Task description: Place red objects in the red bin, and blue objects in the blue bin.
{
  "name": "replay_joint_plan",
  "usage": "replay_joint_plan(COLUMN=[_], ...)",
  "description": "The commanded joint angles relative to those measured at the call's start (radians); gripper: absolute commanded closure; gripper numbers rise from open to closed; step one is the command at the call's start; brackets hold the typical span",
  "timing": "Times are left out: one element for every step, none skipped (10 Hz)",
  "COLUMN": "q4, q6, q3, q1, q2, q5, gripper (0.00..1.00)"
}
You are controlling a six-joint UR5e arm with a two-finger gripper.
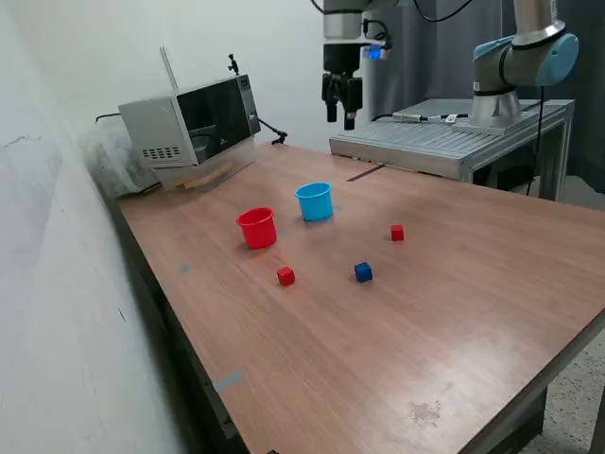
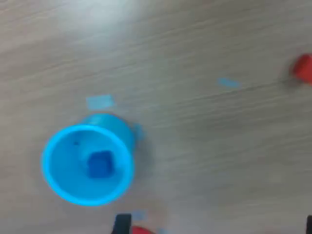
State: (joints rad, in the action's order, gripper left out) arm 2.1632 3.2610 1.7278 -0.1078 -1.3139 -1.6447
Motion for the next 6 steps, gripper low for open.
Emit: replay_joint_plan(q4=[-0.045, -0.058, -0.057, -0.057, -0.057, -0.054], q6=[0.028, 0.058, 0.074, 0.089, 0.097, 0.108], q3=[-0.004, -0.007, -0.011, -0.011, -0.011, -0.019], q1=[0.144, 0.183, 0.221, 0.235, 0.253, 0.278], q2=[-0.108, -0.117, -0.119, -0.119, -0.119, -0.119], q5=[0.000, 0.000, 0.000, 0.000, 0.000, 0.002], gripper=[0.00, 0.00, 0.00, 0.00, 0.00, 0.00])
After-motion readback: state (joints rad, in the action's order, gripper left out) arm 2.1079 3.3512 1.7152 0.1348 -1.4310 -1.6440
